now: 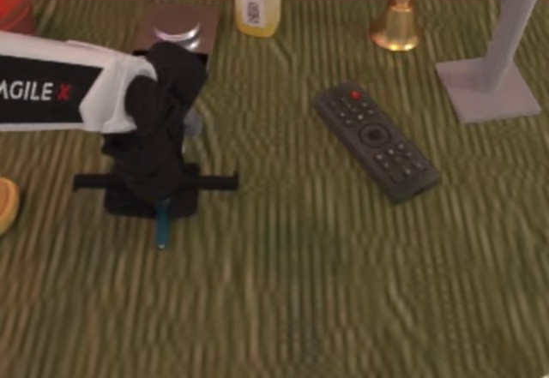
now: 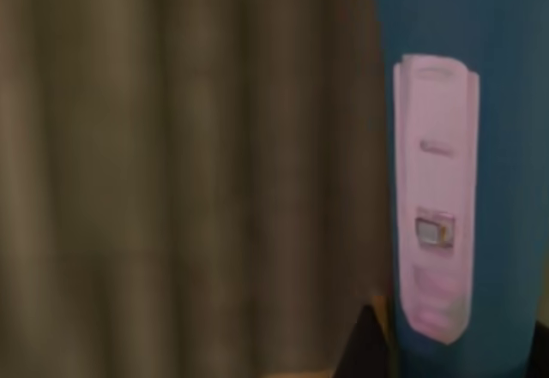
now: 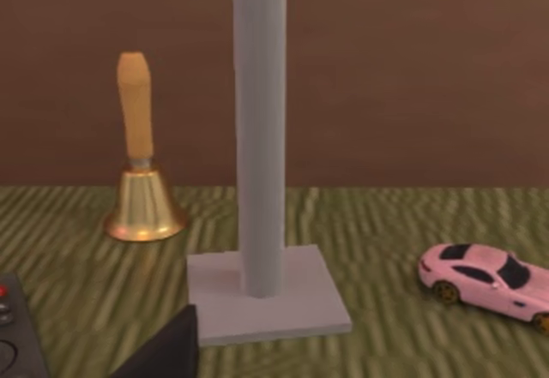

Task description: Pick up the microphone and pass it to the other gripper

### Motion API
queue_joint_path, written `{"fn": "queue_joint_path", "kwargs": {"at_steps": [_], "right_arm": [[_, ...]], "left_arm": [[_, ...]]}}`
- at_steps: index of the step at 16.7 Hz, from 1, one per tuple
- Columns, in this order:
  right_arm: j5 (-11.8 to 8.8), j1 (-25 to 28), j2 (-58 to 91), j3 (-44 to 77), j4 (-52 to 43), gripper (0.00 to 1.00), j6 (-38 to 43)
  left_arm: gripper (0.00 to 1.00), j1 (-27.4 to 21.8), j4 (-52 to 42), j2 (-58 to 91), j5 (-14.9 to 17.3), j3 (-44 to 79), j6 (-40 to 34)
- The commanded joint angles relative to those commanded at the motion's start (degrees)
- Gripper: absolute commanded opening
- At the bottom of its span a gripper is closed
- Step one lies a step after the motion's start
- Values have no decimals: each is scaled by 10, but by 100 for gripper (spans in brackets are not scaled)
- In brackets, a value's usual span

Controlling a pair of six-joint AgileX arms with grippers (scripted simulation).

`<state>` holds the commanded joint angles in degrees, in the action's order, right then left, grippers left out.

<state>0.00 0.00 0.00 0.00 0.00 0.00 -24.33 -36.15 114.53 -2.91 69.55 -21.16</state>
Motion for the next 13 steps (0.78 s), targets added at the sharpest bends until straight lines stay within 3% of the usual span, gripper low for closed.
{"fn": "queue_joint_path", "kwargs": {"at_steps": [5, 13], "right_arm": [[0, 0, 0, 0, 0, 100, 0], [0, 0, 0, 0, 0, 100, 0]], "left_arm": [[0, 2, 118, -22, 39, -25, 30], [0, 12, 479, -106, 158, -128, 126]]}}
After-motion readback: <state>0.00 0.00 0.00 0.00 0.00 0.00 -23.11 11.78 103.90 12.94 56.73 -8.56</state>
